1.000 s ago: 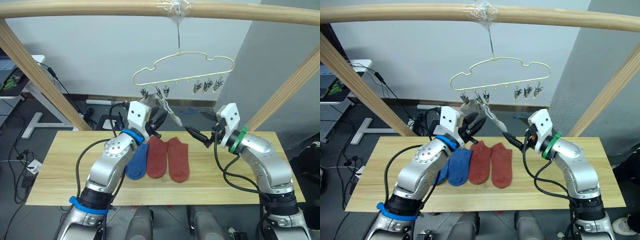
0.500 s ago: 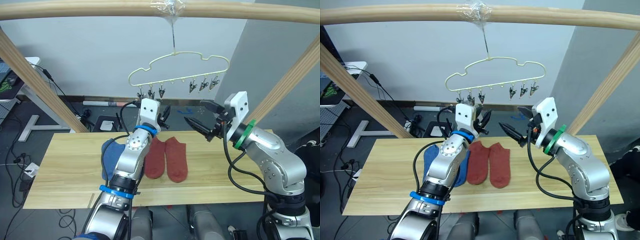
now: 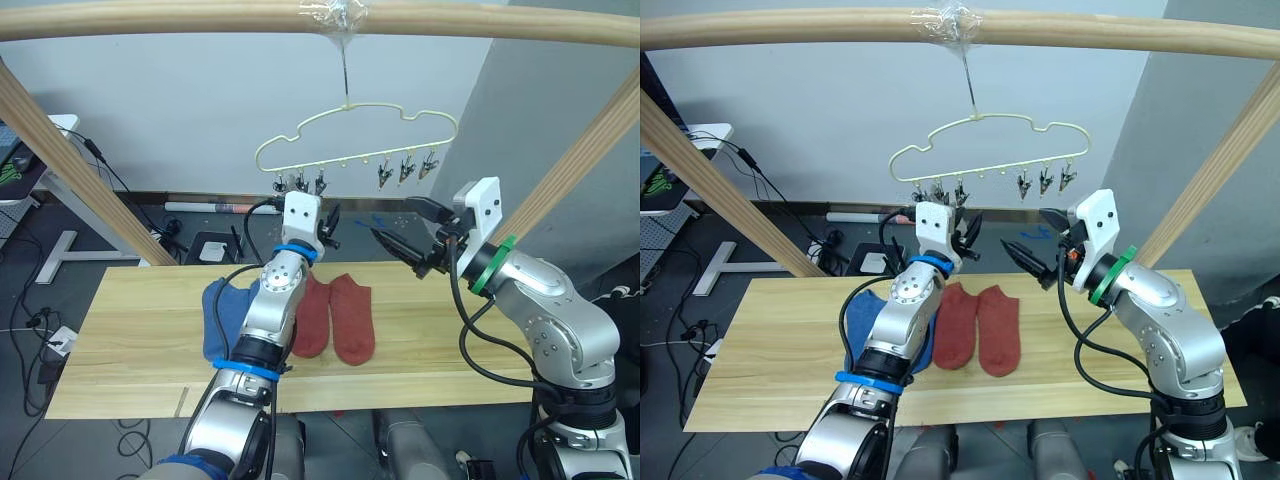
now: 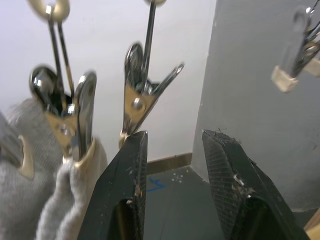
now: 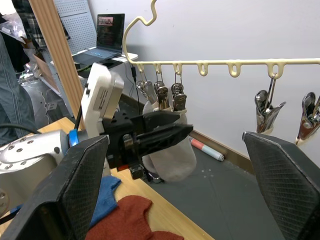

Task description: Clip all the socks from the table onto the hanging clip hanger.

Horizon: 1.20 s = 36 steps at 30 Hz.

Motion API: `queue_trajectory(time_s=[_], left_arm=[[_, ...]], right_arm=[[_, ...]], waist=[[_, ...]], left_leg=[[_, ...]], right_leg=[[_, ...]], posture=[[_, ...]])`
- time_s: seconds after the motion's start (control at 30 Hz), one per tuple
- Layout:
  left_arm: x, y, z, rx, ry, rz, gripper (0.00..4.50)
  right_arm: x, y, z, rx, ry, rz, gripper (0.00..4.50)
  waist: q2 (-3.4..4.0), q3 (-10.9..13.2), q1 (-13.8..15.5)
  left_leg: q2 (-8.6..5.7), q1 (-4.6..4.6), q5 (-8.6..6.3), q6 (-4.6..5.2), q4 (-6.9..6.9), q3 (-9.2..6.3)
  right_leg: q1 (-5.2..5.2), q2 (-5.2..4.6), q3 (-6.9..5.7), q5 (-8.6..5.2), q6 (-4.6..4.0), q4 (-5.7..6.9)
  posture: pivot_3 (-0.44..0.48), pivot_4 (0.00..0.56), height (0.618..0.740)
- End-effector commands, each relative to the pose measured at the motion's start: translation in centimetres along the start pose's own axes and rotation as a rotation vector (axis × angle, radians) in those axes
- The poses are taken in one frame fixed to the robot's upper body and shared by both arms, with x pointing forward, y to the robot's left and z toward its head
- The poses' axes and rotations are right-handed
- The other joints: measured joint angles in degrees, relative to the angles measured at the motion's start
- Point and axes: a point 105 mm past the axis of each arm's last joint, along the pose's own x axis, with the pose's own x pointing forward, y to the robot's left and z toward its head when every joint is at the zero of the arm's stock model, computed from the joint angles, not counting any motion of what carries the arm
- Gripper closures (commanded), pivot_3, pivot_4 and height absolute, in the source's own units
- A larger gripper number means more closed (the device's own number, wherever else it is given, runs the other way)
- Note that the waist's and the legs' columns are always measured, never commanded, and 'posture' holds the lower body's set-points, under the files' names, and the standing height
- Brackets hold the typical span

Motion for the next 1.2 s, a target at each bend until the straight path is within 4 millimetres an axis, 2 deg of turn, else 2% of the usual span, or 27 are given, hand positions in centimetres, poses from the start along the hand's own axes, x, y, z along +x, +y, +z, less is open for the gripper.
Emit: queue_trajectory(time_s=[0.03, 0.37, 0.63, 0.8, 1.2], left_arm=[[-0.1, 0.1, 1.1, -0.010, -0.029, 0.015, 2.76], [0.3, 0.3, 1.6, -0.001, -0.039, 0.033, 2.76], [1.1, 0.4, 3.2, 0.023, -0.097, 0.037, 2.76], [1.4, -0.4, 4.6, 0.061, -0.147, 0.000, 2.76], [1.7, 0.1, 5.8, 0.076, -0.185, 0.024, 2.76]], right_arm=[[-0.2, 0.5, 1.9, -0.048, -0.067, 0.015, 0.00], [-0.1, 0.5, 2.2, -0.058, -0.070, 0.021, 0.00], [-0.2, 0.4, 2.0, -0.057, -0.060, 0.022, 0.00], [-0.2, 0.3, 2.0, -0.058, -0.059, 0.014, 0.00], [-0.1, 0.1, 1.9, -0.058, -0.058, 0.005, 0.00]], waist=[[0.00, 0.00, -0.12], [0.00, 0.00, -0.17], [0.00, 0.00, -0.15], [0.00, 0.00, -0.16], [0.00, 0.00, -0.17]], left_leg=[[0.00, -0.01, 0.00, 0.00, 0.00, 0.00], [0.00, 0.00, 0.00, 0.00, 0.01, 0.00], [0.00, -0.01, 0.00, 0.00, 0.01, 0.00], [0.00, 0.00, 0.00, 0.00, 0.00, 0.00], [0.00, 0.00, 0.00, 0.00, 0.00, 0.00]], right_leg=[[0.00, 0.00, 0.00, 0.00, 0.00, 0.00], [0.00, 0.00, 0.00, 0.00, 0.01, 0.00], [0.00, 0.00, 0.00, 0.01, 0.01, -0.01], [0.00, 0.00, 0.00, 0.01, 0.01, 0.00], [0.00, 0.00, 0.00, 0.01, 0.01, 0.01]], posture=[[-0.042, 0.214, 0.740], [-0.039, 0.214, 0.740], [-0.036, 0.214, 0.740], [-0.040, 0.217, 0.740], [-0.040, 0.218, 0.740]])
